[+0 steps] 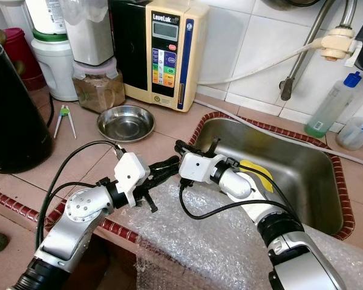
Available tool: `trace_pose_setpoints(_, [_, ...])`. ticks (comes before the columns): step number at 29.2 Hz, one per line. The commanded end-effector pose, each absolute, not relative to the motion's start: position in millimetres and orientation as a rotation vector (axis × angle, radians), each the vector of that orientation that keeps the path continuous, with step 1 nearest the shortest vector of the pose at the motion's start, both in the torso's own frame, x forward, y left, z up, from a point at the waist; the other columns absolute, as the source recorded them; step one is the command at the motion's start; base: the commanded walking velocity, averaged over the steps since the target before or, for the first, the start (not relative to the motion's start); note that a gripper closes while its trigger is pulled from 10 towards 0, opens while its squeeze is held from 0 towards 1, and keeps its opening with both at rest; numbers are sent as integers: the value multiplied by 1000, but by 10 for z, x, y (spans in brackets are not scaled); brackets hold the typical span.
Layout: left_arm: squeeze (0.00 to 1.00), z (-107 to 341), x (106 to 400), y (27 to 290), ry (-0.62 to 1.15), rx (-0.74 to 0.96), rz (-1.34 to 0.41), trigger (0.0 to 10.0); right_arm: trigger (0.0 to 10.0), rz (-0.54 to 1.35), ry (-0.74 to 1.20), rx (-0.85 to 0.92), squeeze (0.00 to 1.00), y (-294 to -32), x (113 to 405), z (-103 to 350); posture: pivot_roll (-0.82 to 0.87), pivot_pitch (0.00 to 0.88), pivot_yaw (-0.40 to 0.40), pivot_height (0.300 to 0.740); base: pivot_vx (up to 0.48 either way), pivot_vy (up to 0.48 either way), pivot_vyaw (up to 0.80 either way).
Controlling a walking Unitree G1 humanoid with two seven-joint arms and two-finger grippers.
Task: Kitchen organization
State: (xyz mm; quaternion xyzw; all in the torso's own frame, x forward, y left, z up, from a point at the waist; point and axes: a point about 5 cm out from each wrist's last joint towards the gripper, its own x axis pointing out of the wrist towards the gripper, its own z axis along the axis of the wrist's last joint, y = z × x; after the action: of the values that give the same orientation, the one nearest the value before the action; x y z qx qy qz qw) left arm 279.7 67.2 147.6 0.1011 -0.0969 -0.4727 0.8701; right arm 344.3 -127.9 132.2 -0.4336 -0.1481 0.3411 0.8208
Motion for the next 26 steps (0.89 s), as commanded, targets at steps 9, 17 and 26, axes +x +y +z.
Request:
trace_pose_setpoints(9, [1000, 1558, 2838, 679, -253, 221, -961, 10000, 0, 631, -278, -933, 0, -1487, 3501, 1355, 122, 0, -47, 740, 0, 0, 0])
trace_pose_setpoints(17, [1000, 1463, 2912, 755, -192, 223, -892, 10000, 0, 414, -179, -857, 0, -1893, 3506, 1289, 125, 0, -41, 740, 0, 0, 0])
trace_pose_setpoints(26, [1000, 1355, 2906, 751, -147, 219, -884, 10000, 510, 153, -98, -689, 0, -2342, 3372, 1171, 122, 0, -40, 740, 0, 0, 0])
